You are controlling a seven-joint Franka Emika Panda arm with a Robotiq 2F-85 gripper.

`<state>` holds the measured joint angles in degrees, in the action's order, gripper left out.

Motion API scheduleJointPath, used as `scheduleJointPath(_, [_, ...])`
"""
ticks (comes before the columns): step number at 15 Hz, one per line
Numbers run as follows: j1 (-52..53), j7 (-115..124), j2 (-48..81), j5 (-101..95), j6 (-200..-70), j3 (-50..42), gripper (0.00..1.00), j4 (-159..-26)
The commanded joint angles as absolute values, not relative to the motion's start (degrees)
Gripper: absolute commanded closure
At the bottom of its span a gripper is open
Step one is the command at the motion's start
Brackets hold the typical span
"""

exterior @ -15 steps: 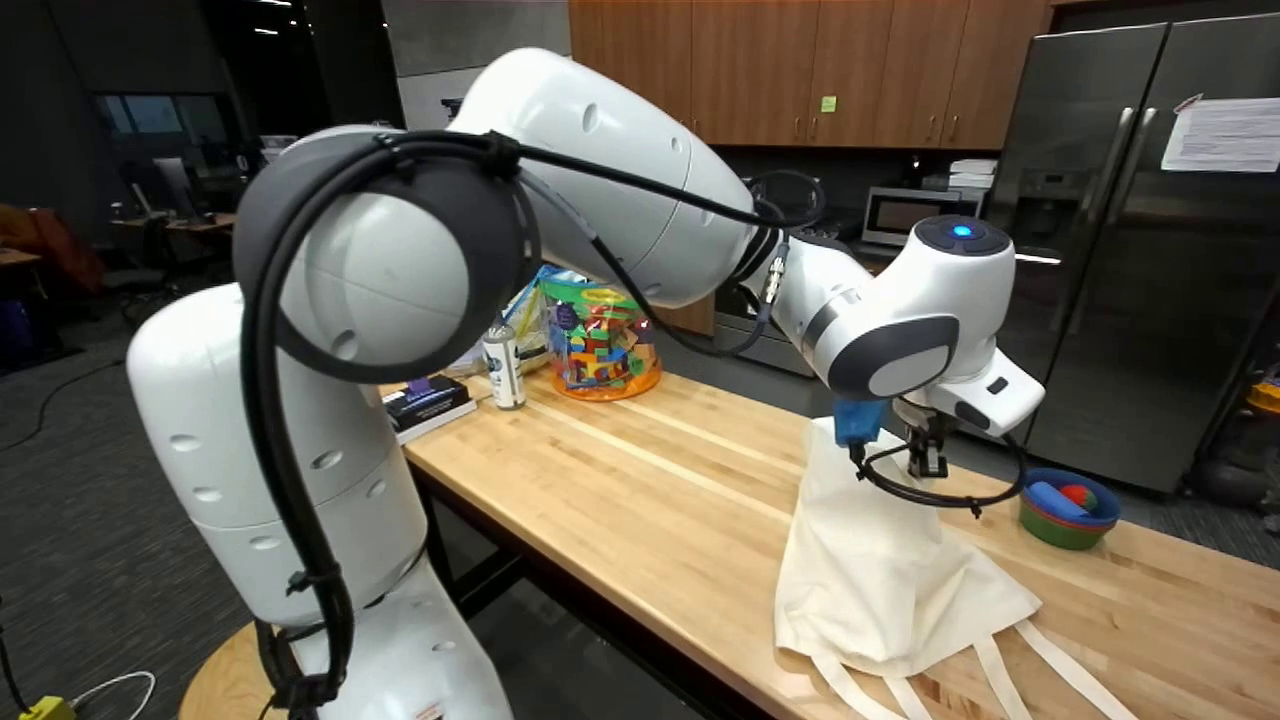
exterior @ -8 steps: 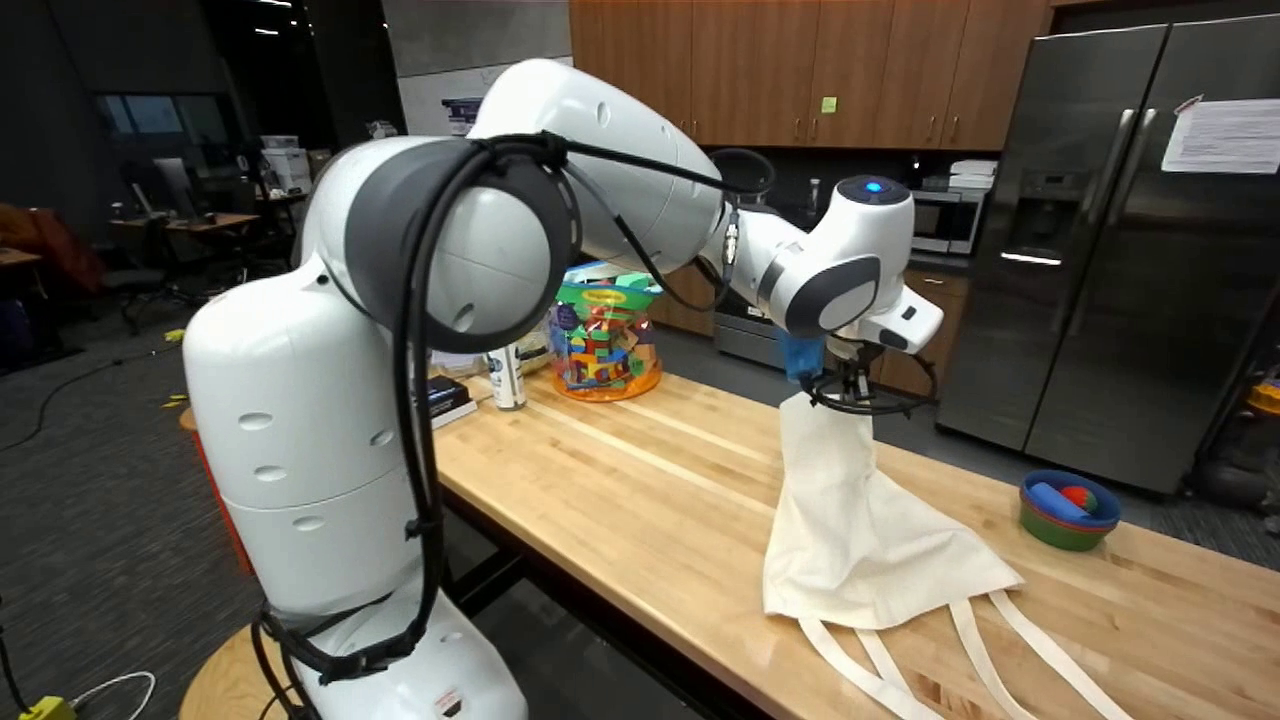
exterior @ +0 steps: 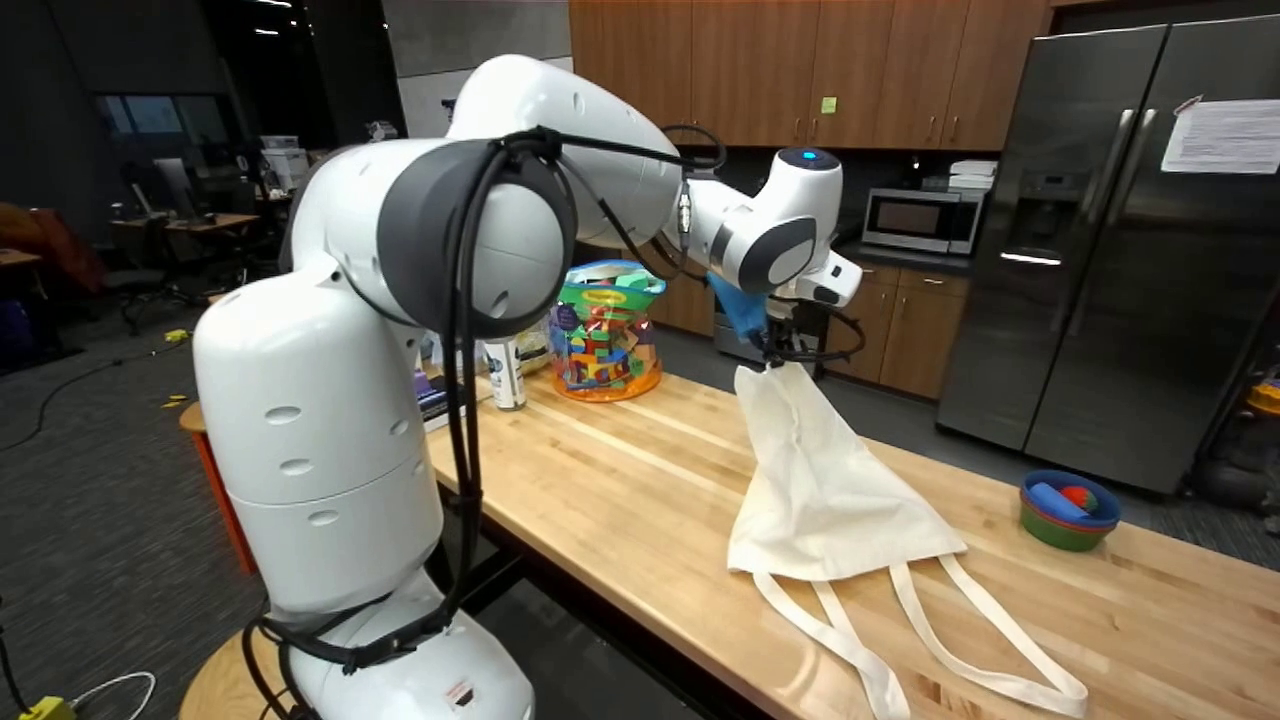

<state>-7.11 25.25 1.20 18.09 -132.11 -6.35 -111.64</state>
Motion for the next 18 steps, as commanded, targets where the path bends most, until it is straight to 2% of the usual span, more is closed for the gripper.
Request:
scheduleJointPath(1, [-5.37, 19.84, 0.86, 21.52, -129.12, -4.77, 0.99, -110.52])
scheduleJointPath(10, [-1.2, 11.01, -0.54, 22.85, -127.83, -0.52, 0.99, -113.71])
scheduleJointPath(18, [-1.36, 7.47, -2.58, 22.96, -129.43, -0.76, 0.99, -121.23])
